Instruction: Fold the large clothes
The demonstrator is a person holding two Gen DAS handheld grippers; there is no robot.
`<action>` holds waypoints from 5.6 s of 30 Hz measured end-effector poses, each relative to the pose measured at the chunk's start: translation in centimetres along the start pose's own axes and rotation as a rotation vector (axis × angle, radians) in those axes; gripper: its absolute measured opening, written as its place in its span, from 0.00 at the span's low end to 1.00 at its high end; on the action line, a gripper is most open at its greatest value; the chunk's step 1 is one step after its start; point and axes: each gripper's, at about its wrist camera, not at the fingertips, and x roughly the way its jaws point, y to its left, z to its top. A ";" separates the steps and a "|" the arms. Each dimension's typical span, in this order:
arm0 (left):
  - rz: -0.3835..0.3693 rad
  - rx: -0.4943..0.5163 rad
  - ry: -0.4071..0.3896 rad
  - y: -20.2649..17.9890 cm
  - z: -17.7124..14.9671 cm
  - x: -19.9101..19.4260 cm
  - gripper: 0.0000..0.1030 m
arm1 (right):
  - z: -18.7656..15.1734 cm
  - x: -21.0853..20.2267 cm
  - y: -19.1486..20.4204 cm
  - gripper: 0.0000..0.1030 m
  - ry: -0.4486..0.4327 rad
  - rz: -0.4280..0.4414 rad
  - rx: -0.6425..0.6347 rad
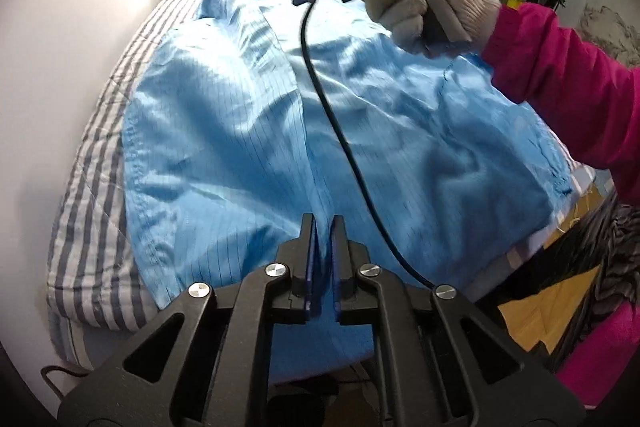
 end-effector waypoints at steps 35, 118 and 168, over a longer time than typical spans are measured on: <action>-0.099 -0.472 -0.036 8.8 -4.3 -2.9 0.00 | -16.4 0.1 4.4 0.00 0.299 0.158 -0.056; -0.103 -0.616 0.031 11.7 -7.5 -1.2 0.03 | -9.0 -2.2 2.7 0.49 0.172 -0.077 -0.068; 0.040 -0.126 0.154 0.5 7.6 11.9 0.00 | 11.1 -2.4 -10.2 0.71 -0.130 0.023 0.042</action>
